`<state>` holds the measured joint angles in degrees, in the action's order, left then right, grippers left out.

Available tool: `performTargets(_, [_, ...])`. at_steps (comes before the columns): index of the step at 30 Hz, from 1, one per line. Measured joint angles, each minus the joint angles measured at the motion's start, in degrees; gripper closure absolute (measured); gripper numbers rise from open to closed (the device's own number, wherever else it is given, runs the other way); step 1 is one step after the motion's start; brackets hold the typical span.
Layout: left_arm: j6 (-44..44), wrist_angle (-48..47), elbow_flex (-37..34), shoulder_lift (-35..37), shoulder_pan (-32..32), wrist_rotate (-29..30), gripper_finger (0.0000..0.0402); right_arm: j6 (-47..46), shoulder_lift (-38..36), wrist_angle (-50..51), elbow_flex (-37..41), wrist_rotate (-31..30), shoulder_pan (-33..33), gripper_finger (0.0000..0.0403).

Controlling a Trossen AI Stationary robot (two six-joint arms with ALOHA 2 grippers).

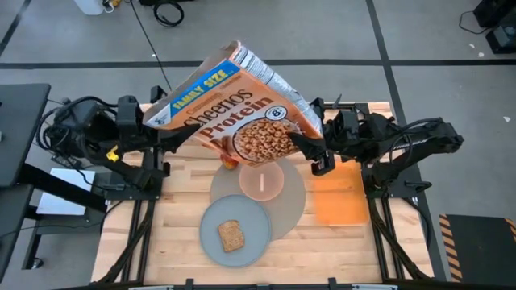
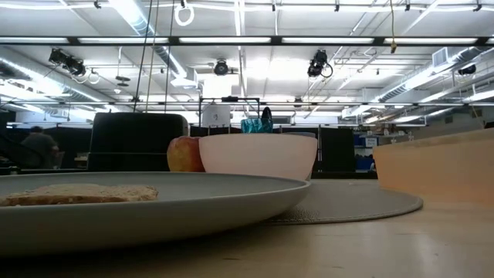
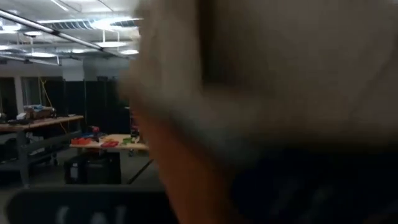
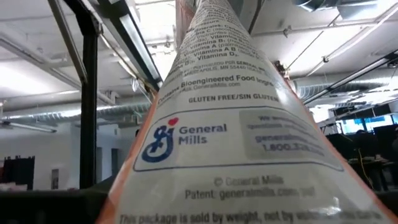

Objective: Arrange a breakfast setting
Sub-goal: Pour the cereal from the cereal box into the light orange bowl

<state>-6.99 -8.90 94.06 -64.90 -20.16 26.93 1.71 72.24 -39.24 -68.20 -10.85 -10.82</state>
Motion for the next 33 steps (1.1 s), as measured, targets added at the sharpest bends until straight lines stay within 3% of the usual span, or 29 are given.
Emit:
performTargets(6, [4.7, -12.3, 0.0, 5.4, 0.0, 1.4, 0.0226, 0.0, -3.7, 10.9, 0.1, -1.0, 0.0, 0.0171])
performTargets(10, [10.2, -22.1, 0.0, 7.9, 0.0, 1.4, 0.0194, 0.0, -7.0, 15.0, 1.3, -1.2, 0.0, 0.0171])
performTargets(17, [20.5, -34.0, 0.0, 9.7, 0.0, 1.6, 0.0198, -4.1, -16.3, 15.1, 15.1, -1.4, 0.5, 0.0171])
performTargets(22, [29.4, -42.5, 0.0, 8.9, 0.1, 4.0, 0.0208, -9.7, -26.4, 21.4, 25.0, -2.2, 0.5, 0.0171])
performTargets(26, [36.6, -48.6, 0.0, 7.2, 0.1, 7.0, 0.021, -12.2, -35.4, 32.1, 28.3, -2.6, 0.5, 0.0172])
performTargets(33, [42.1, -49.3, 0.0, 2.0, 0.1, 8.0, 0.021, -14.5, -45.9, 56.5, 28.6, -3.0, 0.5, 0.0172])
